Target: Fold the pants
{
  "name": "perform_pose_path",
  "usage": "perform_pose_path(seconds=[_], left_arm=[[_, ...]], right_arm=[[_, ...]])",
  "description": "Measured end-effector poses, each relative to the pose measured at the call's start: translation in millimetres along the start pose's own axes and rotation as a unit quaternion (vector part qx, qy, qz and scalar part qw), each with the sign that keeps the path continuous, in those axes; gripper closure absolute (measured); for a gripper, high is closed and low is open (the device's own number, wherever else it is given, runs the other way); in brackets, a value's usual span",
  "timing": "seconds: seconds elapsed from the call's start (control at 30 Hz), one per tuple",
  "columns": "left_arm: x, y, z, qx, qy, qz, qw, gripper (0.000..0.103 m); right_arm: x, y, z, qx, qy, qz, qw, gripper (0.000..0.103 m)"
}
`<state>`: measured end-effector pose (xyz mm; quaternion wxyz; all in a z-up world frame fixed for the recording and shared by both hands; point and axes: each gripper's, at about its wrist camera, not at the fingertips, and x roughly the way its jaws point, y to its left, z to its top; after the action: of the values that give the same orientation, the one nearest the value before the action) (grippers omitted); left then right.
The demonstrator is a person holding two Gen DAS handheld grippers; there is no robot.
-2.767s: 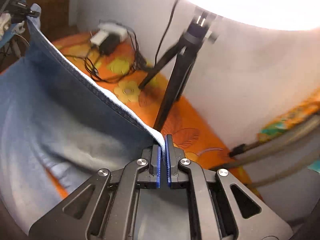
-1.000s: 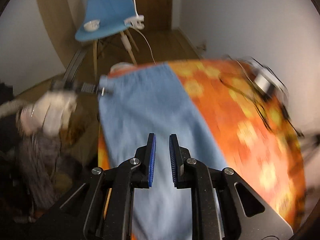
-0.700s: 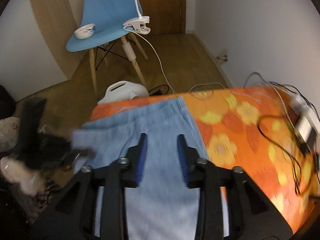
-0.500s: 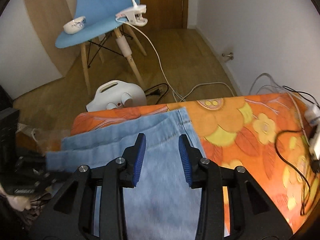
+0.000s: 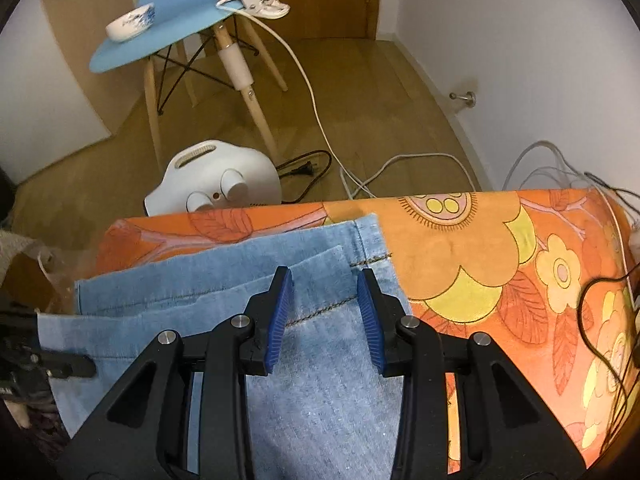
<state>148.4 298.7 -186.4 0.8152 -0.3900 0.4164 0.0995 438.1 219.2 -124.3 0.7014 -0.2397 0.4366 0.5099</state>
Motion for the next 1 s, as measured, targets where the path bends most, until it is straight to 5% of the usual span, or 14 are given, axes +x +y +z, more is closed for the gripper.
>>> perform_pose_path(seconds=[0.13,0.3,0.7,1.0], left_arm=[[-2,-7,0,0.029,-0.012,0.006,0.9995,0.092],[-1,-4,-1,0.022,-0.012,0.002,0.9997,0.093],[-16,-8,12,0.042,-0.058,0.005,0.9974,0.095],[3,7,18,0.017,-0.029,0.019,0.9993,0.095]], right_arm=[[2,-2,0,0.005,-0.001,-0.001,1.0,0.071],[-1,11,-2,-0.022,-0.008,-0.026,0.999,0.096],[-38,7,18,-0.006,-0.072,-0.05,0.996,0.099],[4,14,22,-0.017,-0.044,-0.076,0.996,0.099]])
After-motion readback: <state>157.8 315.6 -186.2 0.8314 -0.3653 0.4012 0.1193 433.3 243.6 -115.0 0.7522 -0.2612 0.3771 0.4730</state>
